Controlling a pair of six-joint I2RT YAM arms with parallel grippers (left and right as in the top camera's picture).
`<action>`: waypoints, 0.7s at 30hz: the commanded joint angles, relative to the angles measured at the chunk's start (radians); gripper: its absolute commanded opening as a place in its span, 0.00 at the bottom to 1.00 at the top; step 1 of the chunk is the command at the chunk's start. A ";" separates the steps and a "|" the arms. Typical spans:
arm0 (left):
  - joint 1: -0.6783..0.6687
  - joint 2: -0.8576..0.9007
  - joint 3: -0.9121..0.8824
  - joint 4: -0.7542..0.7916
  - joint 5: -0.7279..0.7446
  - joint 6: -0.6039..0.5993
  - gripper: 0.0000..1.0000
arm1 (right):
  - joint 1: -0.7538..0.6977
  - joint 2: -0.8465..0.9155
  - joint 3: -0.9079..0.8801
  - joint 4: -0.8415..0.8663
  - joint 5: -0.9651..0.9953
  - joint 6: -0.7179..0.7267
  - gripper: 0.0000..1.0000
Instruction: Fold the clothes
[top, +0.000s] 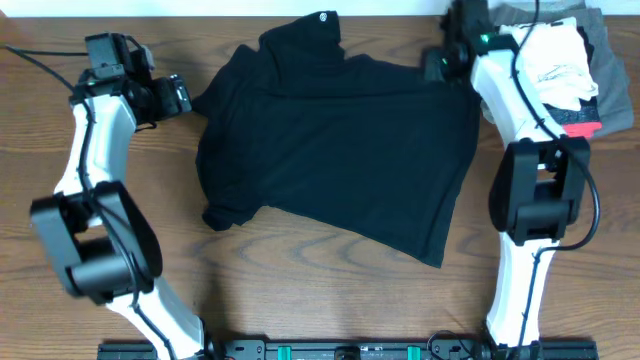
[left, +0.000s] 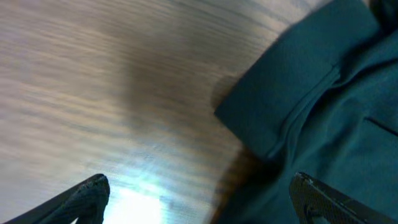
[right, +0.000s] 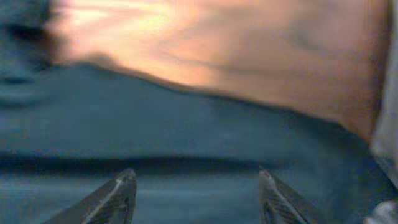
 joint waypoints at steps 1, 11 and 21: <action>0.000 0.103 -0.003 0.052 0.122 0.028 0.91 | 0.059 -0.010 0.106 -0.066 -0.040 -0.067 0.60; 0.000 0.185 -0.003 0.188 0.185 0.036 0.89 | 0.108 -0.011 0.191 -0.167 -0.038 -0.089 0.60; -0.043 0.186 -0.003 0.214 0.185 0.035 0.63 | 0.108 -0.011 0.192 -0.198 -0.049 -0.077 0.57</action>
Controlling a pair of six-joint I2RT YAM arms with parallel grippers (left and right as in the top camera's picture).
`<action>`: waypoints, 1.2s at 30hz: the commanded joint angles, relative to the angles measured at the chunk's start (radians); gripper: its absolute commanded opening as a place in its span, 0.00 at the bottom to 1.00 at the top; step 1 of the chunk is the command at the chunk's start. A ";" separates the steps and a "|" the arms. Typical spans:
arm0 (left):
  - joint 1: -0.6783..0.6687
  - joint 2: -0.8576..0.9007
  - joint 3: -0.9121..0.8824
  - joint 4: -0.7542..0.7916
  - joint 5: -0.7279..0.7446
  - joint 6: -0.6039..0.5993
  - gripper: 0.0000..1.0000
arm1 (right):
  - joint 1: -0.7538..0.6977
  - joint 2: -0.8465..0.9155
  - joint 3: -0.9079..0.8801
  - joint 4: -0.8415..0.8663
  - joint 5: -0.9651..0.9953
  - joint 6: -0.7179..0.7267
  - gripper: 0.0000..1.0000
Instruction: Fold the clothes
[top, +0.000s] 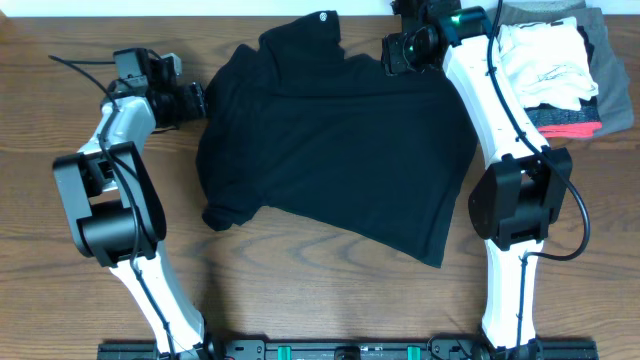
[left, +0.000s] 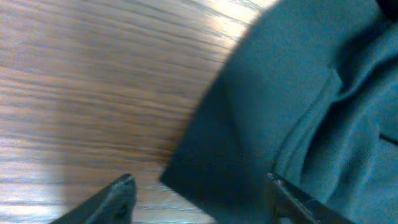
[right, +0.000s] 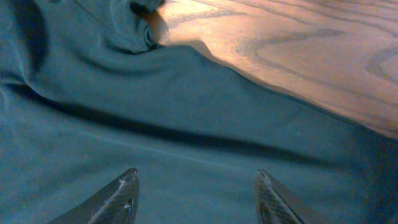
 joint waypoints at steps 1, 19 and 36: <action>-0.023 0.004 0.002 0.001 0.011 0.013 0.60 | -0.002 -0.011 0.022 -0.005 -0.027 -0.002 0.57; -0.034 0.026 0.003 -0.013 -0.144 -0.003 0.06 | -0.003 -0.011 0.021 -0.064 -0.044 -0.003 0.56; 0.109 -0.133 0.003 -0.226 -0.385 -0.172 0.06 | -0.002 -0.011 0.007 -0.064 -0.044 -0.003 0.61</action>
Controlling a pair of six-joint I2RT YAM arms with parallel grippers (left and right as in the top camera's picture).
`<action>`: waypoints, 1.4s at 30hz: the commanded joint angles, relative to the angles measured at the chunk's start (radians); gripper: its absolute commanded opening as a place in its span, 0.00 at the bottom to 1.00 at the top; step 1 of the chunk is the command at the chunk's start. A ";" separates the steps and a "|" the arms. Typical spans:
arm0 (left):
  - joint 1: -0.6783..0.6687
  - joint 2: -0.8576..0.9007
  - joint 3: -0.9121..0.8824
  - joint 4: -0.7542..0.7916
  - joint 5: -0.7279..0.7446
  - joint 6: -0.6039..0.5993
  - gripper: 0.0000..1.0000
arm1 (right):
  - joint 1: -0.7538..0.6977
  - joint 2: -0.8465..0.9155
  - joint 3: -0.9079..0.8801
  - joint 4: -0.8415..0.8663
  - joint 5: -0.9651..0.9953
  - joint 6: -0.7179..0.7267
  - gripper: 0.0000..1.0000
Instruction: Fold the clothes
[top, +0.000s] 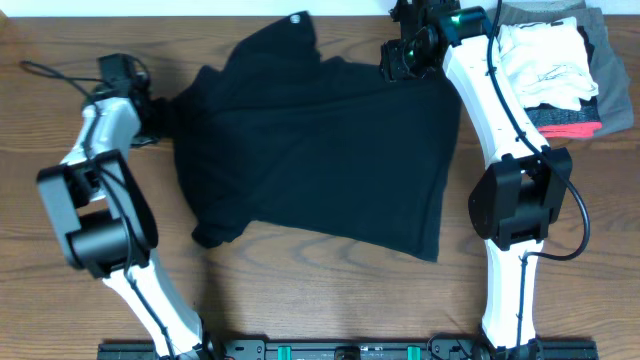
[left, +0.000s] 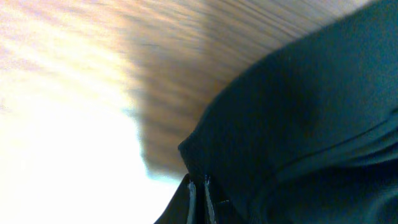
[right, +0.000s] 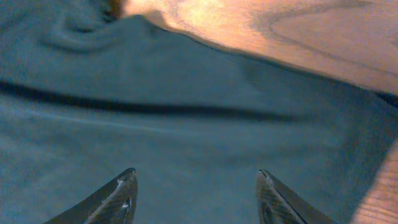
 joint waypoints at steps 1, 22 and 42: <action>0.043 -0.076 0.003 -0.026 -0.061 -0.072 0.06 | -0.002 -0.011 0.007 -0.001 -0.008 -0.002 0.61; 0.122 -0.234 0.036 -0.182 -0.229 -0.083 0.98 | -0.010 -0.120 0.016 -0.192 -0.021 -0.002 0.65; 0.057 -0.688 0.017 -0.745 0.099 -0.116 0.98 | 0.108 -0.272 -0.136 -0.560 0.095 0.149 0.53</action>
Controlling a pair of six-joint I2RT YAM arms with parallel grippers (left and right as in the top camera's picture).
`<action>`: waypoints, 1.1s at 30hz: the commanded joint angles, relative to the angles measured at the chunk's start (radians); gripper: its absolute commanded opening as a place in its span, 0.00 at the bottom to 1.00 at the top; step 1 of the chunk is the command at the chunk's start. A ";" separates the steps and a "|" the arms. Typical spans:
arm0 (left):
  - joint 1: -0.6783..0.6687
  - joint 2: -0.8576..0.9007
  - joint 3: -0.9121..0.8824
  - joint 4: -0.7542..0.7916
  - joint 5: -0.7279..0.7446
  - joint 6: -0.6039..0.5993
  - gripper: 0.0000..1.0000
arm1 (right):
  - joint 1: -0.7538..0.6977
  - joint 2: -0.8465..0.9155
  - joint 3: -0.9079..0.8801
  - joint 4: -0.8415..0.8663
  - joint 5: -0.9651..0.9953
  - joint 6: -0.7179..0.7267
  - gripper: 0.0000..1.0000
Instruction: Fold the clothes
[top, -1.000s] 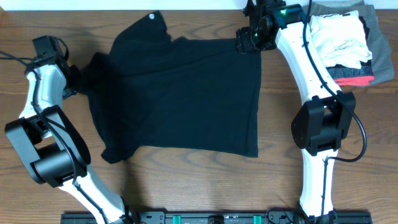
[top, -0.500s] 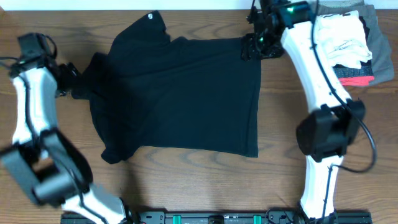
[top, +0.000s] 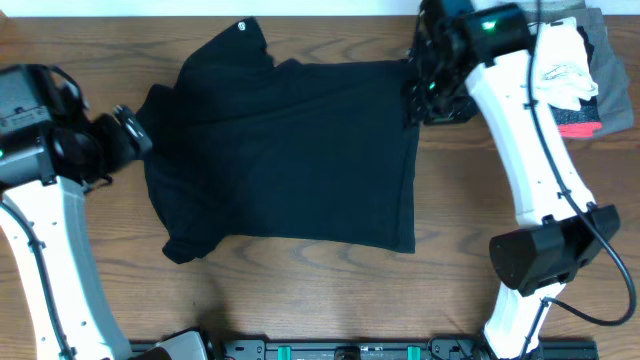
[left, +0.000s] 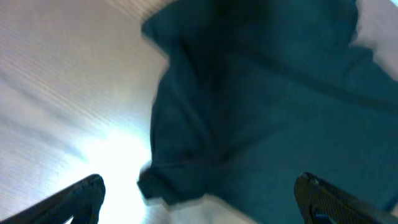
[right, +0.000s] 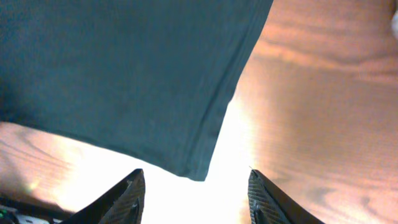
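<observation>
The black T-shirt (top: 290, 150) lies spread on the wooden table (top: 300, 290), collar at the far edge. Just off its left sleeve (top: 160, 105), my left gripper (top: 128, 130) hangs open. The left wrist view shows the left gripper (left: 199, 208) holding nothing, with the sleeve (left: 168, 177) and shirt (left: 267, 99) well below it. At the shirt's right edge my right gripper (top: 425, 98) is open too. The right wrist view shows the right gripper (right: 198, 205) empty, high above the shirt's hem corner (right: 194, 171).
A stack of folded clothes (top: 565, 70), white, red and grey, sits at the far right corner behind the right arm. The arms' base rail (top: 340, 350) runs along the near edge.
My left gripper has let go of the left sleeve, opened and now stands higher and further left. The shirt lies further left and flatter. My right gripper has gone from the shoulder to the right edge.
Both grippers were open, the left by the left sleeve, the right at the right shoulder. The left then closed in on the sleeve, and later was shut on it with the shirt shifted left. Now both are open and raised, and the shirt lies spread further left.
</observation>
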 joint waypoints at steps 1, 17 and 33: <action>0.000 0.008 -0.026 -0.073 0.001 -0.021 0.98 | 0.030 0.017 -0.079 0.000 0.030 0.053 0.54; 0.000 -0.113 -0.518 0.037 -0.049 -0.201 0.98 | 0.119 0.016 -0.568 0.304 -0.076 0.114 0.56; 0.000 -0.112 -0.890 0.408 -0.188 -0.394 0.98 | 0.129 0.016 -0.590 0.340 -0.019 0.126 0.58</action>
